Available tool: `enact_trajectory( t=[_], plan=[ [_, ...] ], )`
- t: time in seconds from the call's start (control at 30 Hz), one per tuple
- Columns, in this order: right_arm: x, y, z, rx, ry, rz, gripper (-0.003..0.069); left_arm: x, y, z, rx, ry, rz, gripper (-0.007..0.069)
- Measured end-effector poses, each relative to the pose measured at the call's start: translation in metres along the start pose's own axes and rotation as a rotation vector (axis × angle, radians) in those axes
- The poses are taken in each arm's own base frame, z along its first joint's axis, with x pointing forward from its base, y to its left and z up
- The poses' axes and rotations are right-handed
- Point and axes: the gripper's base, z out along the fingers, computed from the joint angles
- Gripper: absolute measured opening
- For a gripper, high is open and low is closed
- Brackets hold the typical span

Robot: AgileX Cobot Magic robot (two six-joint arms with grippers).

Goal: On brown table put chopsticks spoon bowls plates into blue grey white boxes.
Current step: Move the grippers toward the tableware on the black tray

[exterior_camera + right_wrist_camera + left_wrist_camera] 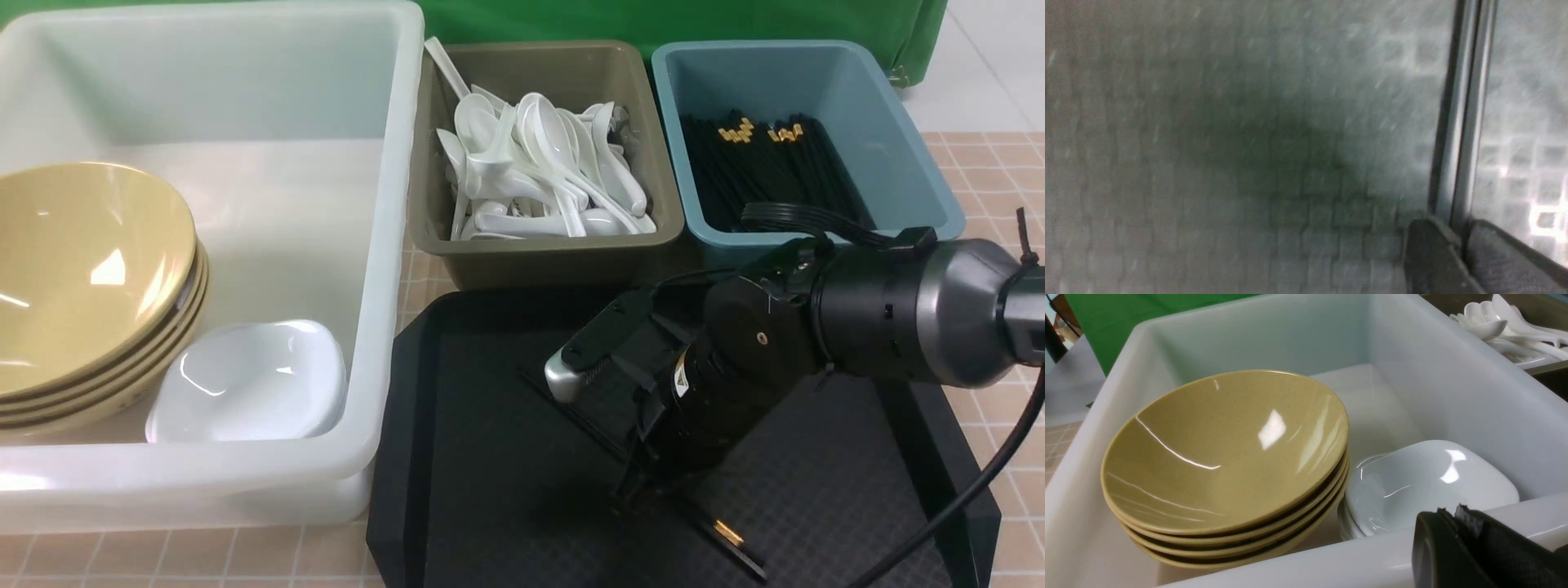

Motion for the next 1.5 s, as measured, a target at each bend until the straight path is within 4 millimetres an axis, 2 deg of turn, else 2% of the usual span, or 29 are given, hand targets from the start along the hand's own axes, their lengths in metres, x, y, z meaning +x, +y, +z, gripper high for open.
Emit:
enact_trajectory(
  t=[0.1,0.17,0.2,0.23,0.37,0.5,0.6,0.77,0.87,1.0,1.07,1.2,1.3,1.4,1.47,1.5],
  plan=[
    [0.000,0.001,-0.022,0.005,-0.044,-0.005,0.0050,0.000,0.000,0.000,0.000,0.000,0.000,0.0001],
    [0.000,0.002,-0.034,0.010,-0.077,-0.008,0.0042,0.000,0.000,0.000,0.000,0.000,0.000,0.0001],
    [0.000,0.002,-0.053,0.023,-0.132,-0.019,0.0040,0.000,0.000,0.000,0.000,0.000,0.000,0.0001],
    [0.000,0.002,-0.064,0.031,-0.162,-0.026,0.0039,0.000,0.000,0.000,0.000,0.000,0.000,0.0001],
    [0.002,0.003,-0.091,0.052,-0.246,-0.052,0.0040,0.000,0.000,0.000,0.000,0.000,0.000,0.0001],
    [0.004,0.002,-0.089,0.048,-0.214,-0.050,0.0042,0.000,0.000,0.000,0.000,0.000,0.000,0.0001],
    [0.008,-0.001,-0.070,0.033,-0.107,-0.039,0.0067,0.000,0.000,0.000,0.000,0.000,0.000,0.0001],
    [0.009,-0.005,-0.027,0.012,0.035,-0.031,0.0169,0.000,0.000,0.000,0.000,0.000,0.000,0.0001],
    [0.010,-0.006,-0.009,0.005,0.078,-0.034,0.0188,0.000,0.000,0.000,0.000,0.000,-0.001,0.0001],
    [0.008,-0.006,-0.003,0.002,0.086,-0.052,0.0182,0.000,0.000,0.000,0.000,0.000,-0.001,0.0001],
    [0.009,-0.006,-0.002,-0.003,0.088,-0.049,0.0132,0.000,0.000,0.000,0.000,0.000,-0.001,0.0001],
    [0.008,-0.006,-0.006,0.000,0.078,-0.074,0.0041,0.000,0.000,0.000,0.000,0.000,-0.001,0.0001],
    [0.009,-0.006,-0.013,0.006,0.063,-0.080,0.0036,0.000,0.000,0.000,0.000,0.000,-0.001,0.0001],
    [0.008,-0.004,-0.045,0.025,-0.026,-0.088,0.0036,0.000,0.000,0.000,0.000,0.000,-0.001,0.0001],
    [0.009,-0.003,-0.077,0.049,-0.126,-0.106,0.0036,0.000,0.000,0.000,0.000,0.000,-0.001,0.0001],
    [0.009,-0.003,-0.080,0.053,-0.136,-0.111,0.0036,0.000,0.000,0.000,0.000,0.000,-0.001,0.0001]
  ],
)
